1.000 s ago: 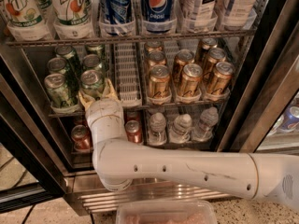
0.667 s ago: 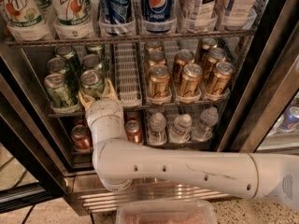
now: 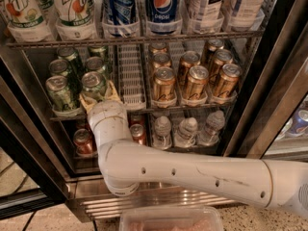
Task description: Pick green can from middle shelf of fridge
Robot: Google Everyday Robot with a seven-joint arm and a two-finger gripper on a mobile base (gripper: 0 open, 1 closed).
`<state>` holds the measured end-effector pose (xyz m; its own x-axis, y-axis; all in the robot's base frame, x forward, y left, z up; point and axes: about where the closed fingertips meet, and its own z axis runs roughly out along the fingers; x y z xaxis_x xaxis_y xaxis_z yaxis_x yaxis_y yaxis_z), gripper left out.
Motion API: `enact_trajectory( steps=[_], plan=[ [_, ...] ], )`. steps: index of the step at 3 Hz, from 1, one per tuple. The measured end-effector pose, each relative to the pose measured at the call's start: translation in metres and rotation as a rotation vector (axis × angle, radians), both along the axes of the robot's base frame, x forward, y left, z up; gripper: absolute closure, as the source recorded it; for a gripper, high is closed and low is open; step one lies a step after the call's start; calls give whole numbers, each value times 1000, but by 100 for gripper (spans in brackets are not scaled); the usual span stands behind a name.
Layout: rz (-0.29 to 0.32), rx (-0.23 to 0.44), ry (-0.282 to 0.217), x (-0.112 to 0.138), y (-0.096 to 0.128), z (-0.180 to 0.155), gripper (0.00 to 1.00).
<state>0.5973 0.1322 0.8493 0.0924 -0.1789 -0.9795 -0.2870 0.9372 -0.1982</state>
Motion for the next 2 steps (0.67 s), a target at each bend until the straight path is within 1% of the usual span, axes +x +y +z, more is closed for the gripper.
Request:
enact_trajectory(
  steps=[2],
  plan=[
    [28,1,-1,-3,-4,16,100]
  ],
)
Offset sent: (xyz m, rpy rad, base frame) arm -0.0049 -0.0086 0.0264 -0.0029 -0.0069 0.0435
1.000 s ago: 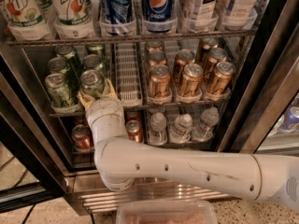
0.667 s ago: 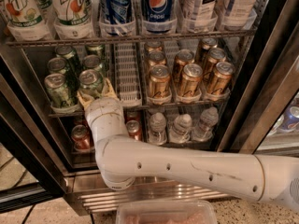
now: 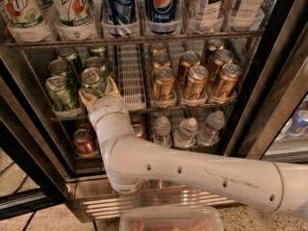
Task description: Pick green can from middle shelf of fridge
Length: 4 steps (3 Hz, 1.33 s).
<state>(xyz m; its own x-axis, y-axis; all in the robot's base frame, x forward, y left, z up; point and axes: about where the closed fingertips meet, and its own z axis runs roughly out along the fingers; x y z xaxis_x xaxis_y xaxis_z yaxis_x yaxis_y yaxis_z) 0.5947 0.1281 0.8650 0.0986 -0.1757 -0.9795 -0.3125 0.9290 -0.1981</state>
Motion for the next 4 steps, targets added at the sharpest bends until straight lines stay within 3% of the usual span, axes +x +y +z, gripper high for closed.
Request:
enact_trajectory(
  steps=[2,4],
  plan=[
    [37,-46,14,-9,-11,14,100],
    [134,-111,95,-28,-26,24,100]
  ],
)
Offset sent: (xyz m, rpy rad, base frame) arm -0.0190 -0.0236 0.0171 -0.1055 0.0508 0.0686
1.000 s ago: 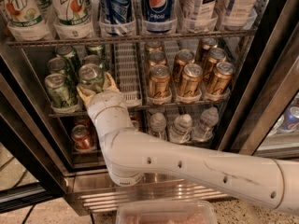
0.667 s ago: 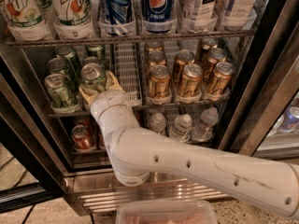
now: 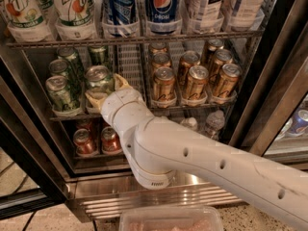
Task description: Pick green can from middle shelf of fridge
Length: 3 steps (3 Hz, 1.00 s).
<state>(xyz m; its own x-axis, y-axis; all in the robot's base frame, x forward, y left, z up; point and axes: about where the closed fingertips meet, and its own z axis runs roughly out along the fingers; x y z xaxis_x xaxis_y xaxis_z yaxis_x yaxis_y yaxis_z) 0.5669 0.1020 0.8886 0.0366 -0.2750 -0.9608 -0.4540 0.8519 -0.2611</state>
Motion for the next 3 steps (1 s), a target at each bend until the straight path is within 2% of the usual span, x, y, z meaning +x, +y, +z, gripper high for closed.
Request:
enact_trajectory(
  steps=[1,2,3],
  plan=[
    [65,-59,41,-7,-13,-5,100],
    [113,-154,52,-9,-35,-9,100],
    [199,-230,65,-21,-34,-18,100]
  ],
)
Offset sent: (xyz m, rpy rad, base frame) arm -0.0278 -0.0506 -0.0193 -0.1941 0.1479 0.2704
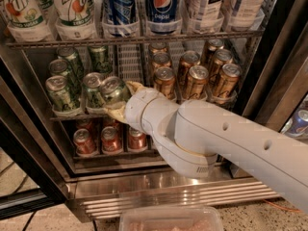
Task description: Pick green can from middle shelf of fridge
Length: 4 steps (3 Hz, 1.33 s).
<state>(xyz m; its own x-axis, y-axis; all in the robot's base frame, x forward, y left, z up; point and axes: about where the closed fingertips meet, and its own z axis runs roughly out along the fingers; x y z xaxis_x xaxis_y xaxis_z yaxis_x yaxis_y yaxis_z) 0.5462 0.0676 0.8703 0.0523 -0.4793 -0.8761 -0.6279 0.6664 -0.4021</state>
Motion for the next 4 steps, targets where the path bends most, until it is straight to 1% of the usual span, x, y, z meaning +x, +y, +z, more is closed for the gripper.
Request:
enact_trajectory(
  steps=[1,2,3,4],
  plan=[
    [146,-12,48,-31,39,-13,100],
    [200,-4,82,-34,24,-19,100],
    [200,-5,82,-34,24,-19,100],
    [144,-27,85,-33,3,-19,100]
  ],
)
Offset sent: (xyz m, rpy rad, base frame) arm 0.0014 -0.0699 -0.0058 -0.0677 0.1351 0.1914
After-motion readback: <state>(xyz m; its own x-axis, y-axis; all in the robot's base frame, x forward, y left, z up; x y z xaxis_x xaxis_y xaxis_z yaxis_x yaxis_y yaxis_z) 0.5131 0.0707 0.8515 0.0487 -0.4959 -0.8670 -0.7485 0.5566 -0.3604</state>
